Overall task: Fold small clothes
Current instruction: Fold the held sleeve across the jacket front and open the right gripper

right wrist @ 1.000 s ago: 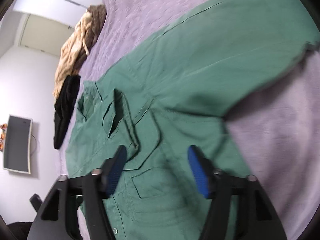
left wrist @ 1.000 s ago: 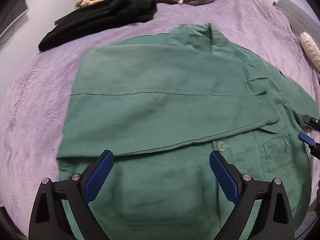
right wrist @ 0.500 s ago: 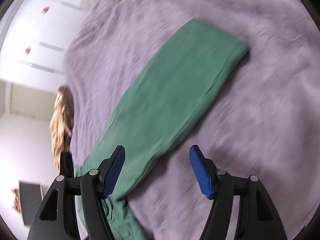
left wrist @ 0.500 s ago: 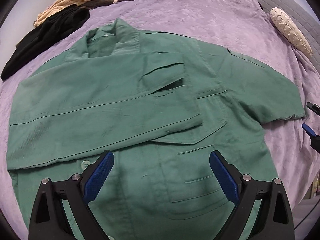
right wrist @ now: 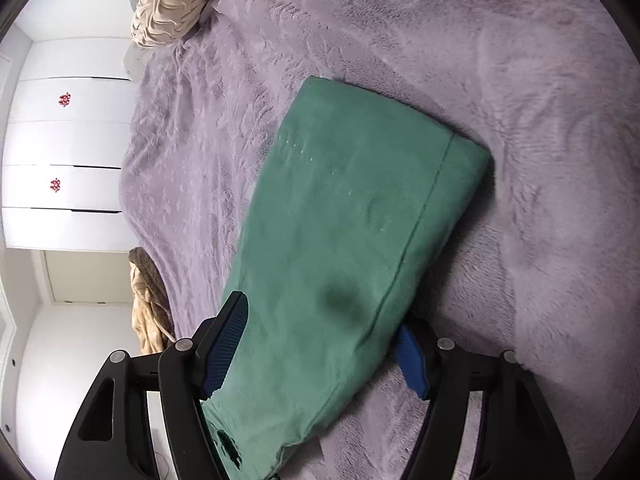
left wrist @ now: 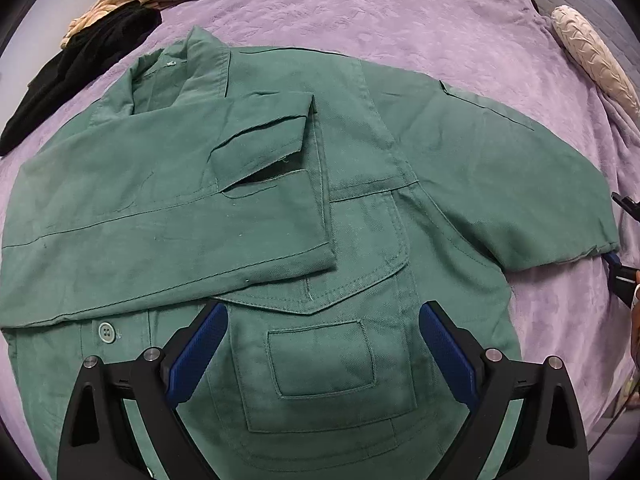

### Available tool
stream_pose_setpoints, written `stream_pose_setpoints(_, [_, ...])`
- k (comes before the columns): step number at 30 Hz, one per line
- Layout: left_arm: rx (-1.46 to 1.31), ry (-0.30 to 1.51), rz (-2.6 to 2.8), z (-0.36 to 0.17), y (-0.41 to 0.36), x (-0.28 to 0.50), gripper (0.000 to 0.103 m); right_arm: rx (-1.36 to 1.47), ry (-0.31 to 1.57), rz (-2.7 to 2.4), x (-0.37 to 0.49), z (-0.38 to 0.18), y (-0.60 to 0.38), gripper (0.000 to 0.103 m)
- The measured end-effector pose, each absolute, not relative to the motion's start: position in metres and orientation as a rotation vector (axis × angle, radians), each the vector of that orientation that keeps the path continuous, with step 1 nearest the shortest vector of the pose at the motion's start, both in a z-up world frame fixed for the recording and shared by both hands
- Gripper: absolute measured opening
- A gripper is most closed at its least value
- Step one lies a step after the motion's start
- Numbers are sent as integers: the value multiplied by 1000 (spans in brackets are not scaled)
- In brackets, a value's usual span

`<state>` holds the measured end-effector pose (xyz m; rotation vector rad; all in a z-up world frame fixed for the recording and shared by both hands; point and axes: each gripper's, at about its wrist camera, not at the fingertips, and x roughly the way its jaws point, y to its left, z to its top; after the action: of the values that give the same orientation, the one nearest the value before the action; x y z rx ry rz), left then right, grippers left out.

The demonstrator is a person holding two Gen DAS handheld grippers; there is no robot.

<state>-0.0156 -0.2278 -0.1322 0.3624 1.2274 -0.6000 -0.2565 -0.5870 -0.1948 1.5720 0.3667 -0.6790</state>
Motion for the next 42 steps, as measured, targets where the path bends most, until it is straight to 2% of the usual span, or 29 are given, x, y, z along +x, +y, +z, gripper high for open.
stream_pose_setpoints(3, [356,1225,-594,-132,-226,-15,97,1598,347,-667,-252,-193,-591,74])
stream_pose_setpoints(5, [346,1225,-591,-131,-223,-13,97,1618,347,-653,-246,-193,-593,69])
stream_pose_setpoints(6, [341,1225,-589,-130,-222,-11,97,1628,349,-642,-243,-193,-592,47])
stream_pose_setpoints(7, [336,1223,-584,-130,-219,-8,97,1632,370,-645,-240,-193,-591,14])
stream_pose_setpoints(8, [333,1222,-577,-130,-217,-3,97,1619,388,-660,-237,-191,-590,7])
stream_pose_setpoints(18, [290,1193,-522,-121,-170,28,97,1267,465,-393,-137,-101,-546,7])
stream_pose_setpoints(25, [237,1162,-455,-119,-116,57,97,910,611,-62,-6,-38,-427,7])
stream_pose_setpoints(28, [219,1162,-414,-122,-85,72,97,778,714,50,41,-41,-353,7])
stream_pose_setpoints(32, [198,1172,-354,-129,-44,90,97,714,869,142,87,-81,-265,7])
stream_pose_setpoints(37, [166,1196,-307,-136,1,104,97,740,1062,26,102,-146,-234,11])
stream_pose_setpoints(39, [168,1189,-308,-136,13,105,97,834,1047,5,95,-150,-241,32])
stream_pose_setpoints(40, [174,1185,-308,-136,18,106,97,885,1017,-1,88,-148,-245,56])
stream_pose_setpoints(41, [175,1183,-309,-136,22,106,97,922,984,-29,80,-144,-250,74])
stream_pose_setpoints(42, [173,1182,-310,-136,26,107,97,944,956,-74,75,-140,-254,75])
